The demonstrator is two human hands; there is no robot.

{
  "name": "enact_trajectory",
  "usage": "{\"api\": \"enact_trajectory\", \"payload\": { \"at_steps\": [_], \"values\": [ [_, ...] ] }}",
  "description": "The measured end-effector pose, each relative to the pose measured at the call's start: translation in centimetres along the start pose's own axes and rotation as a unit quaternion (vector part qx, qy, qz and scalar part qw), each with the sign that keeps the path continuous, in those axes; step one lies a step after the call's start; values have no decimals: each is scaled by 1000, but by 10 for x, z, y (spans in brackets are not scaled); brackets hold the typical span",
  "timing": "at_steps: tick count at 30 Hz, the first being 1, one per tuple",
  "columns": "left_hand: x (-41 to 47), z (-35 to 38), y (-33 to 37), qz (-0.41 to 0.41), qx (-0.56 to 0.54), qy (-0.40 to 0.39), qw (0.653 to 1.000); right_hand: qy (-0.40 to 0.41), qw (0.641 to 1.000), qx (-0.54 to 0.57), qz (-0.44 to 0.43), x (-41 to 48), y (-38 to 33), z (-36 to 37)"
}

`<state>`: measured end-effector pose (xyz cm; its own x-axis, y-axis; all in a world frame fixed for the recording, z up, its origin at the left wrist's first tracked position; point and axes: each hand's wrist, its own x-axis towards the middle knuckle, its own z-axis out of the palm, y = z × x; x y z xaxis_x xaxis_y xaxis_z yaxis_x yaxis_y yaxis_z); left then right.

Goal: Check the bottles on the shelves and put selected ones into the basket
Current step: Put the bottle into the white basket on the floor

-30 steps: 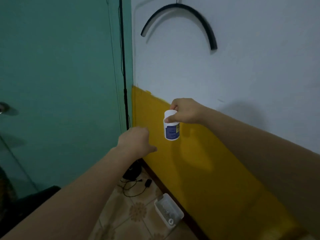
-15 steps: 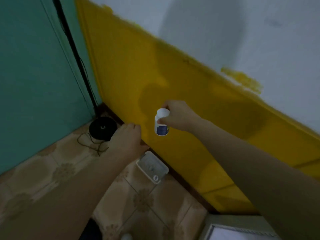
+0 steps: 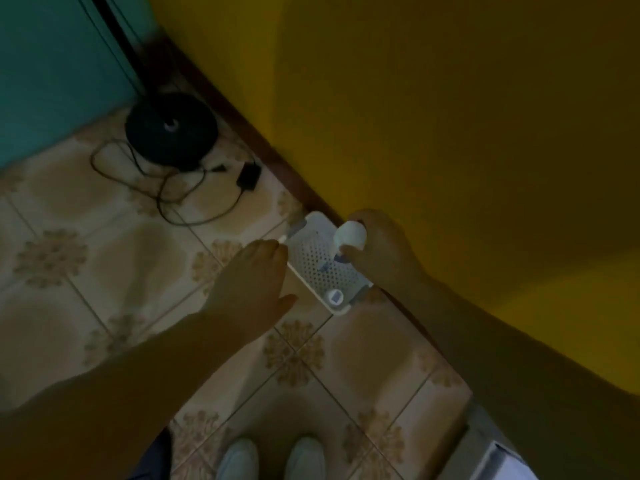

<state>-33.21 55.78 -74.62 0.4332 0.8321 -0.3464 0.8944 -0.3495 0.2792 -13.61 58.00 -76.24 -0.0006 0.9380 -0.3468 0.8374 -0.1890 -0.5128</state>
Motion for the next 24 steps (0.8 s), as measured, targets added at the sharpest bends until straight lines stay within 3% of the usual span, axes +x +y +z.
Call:
{"api": "enact_trajectory", "payload": {
  "at_steps": [11, 18, 24],
  "values": [
    [80, 217, -57, 0, 4, -44, 999, 46, 997, 13, 55, 74, 121, 234],
    [85, 262, -72, -17, -12, -29, 999, 60, 997, -7, 52, 88, 158, 268],
    [74, 238, -51, -12, -1, -48, 999, 13, 998, -43, 48, 70, 139, 245]
  ]
}}
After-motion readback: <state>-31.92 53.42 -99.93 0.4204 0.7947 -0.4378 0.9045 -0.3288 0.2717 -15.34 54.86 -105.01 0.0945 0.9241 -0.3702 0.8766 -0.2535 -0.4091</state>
